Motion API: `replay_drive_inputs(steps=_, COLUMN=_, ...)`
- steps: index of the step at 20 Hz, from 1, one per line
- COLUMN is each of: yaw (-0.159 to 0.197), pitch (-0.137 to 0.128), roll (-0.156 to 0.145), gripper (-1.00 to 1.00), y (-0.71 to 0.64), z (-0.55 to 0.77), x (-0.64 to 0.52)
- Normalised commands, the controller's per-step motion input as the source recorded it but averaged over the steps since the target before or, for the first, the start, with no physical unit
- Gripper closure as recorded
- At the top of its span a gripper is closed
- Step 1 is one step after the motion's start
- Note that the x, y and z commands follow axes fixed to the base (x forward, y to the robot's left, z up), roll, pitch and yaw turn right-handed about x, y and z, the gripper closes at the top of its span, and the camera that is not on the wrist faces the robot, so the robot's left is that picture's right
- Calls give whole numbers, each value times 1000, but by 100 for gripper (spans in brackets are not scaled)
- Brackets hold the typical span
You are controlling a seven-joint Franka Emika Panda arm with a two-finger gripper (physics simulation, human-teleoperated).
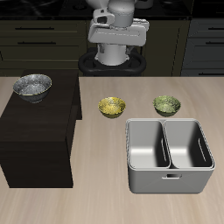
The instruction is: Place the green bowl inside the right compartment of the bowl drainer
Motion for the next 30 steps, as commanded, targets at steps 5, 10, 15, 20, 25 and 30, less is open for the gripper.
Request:
replay_drive_inputs(steps=5, yaw=7, pitch=1, roll=16, gripper=-100, y=369, z=-22, x=40)
replay_drive_inputs(steps=10, yaw=-8, pitch=5, roll=2, gripper=-100, y=484, z=-23, x=39)
replay_drive_inputs(steps=15, yaw=23, pitch=5, roll=1, gripper=-100, y=384, z=-67, x=38)
replay_drive_inputs(steps=20, yaw=17, pitch=-9, roll=6, gripper=-100, y=394, z=3, x=27)
replay_drive_inputs(steps=25, yaw=-7, pitch=-8, roll=39, gripper=-100, y=326, z=7, x=21)
replay_drive_inputs(steps=30, yaw=-22, pitch=-19, roll=17, gripper=-100, y=53, z=-7, x=108)
